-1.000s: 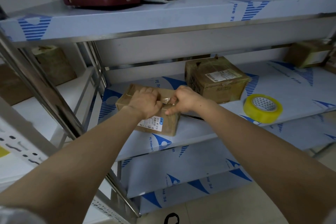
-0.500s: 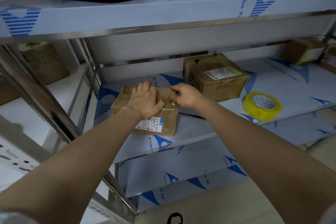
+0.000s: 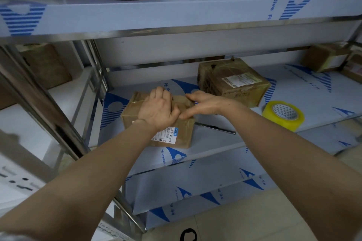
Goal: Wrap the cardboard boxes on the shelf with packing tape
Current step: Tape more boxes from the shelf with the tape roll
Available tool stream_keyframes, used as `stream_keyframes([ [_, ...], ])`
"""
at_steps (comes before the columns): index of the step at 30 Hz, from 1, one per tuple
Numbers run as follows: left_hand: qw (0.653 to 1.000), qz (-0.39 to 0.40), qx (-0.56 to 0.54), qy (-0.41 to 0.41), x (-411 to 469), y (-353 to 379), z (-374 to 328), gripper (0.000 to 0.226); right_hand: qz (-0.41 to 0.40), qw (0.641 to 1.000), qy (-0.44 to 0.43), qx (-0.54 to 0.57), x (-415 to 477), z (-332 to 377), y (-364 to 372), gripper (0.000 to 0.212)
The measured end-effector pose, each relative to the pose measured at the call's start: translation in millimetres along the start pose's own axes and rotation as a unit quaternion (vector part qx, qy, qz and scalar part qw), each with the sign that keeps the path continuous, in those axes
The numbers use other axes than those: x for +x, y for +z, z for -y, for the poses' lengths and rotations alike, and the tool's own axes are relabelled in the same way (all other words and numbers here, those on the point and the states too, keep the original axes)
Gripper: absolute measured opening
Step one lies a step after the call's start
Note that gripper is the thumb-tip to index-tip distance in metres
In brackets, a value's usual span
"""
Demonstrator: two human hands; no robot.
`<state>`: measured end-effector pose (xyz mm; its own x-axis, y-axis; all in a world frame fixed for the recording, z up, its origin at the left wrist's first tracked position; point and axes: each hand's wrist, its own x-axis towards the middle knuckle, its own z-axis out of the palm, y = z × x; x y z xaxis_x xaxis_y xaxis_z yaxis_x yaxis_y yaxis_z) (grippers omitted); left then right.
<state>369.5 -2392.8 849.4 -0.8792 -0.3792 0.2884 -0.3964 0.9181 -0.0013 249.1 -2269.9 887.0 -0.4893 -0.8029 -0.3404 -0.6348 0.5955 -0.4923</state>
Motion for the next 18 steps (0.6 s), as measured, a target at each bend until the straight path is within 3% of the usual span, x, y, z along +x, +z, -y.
stream_keyframes([
  [1,1.0,0.001,0.001,-0.001,0.0,-0.8,-0.2,0.082,0.007,0.999,0.004,-0.042,-0.4,1.1,2.6,0.108],
  [2,1.0,-0.001,0.006,-0.001,-0.1,-1.6,-0.3,0.083,0.002,0.997,0.004,-0.078,-1.5,3.4,6.8,0.118],
  [6,0.999,-0.025,0.028,0.002,-4.1,-1.3,-1.5,0.079,-0.059,0.992,-0.009,-0.111,-2.2,9.5,17.5,0.116],
  [14,0.999,0.0,0.036,0.025,-2.5,-0.8,3.7,0.075,-0.049,0.997,-0.006,-0.067,-1.7,4.5,17.6,0.127],
  [18,0.999,0.025,0.027,0.034,-1.5,-3.4,3.4,0.085,-0.051,0.998,-0.014,-0.034,-1.3,-0.2,24.1,0.126],
])
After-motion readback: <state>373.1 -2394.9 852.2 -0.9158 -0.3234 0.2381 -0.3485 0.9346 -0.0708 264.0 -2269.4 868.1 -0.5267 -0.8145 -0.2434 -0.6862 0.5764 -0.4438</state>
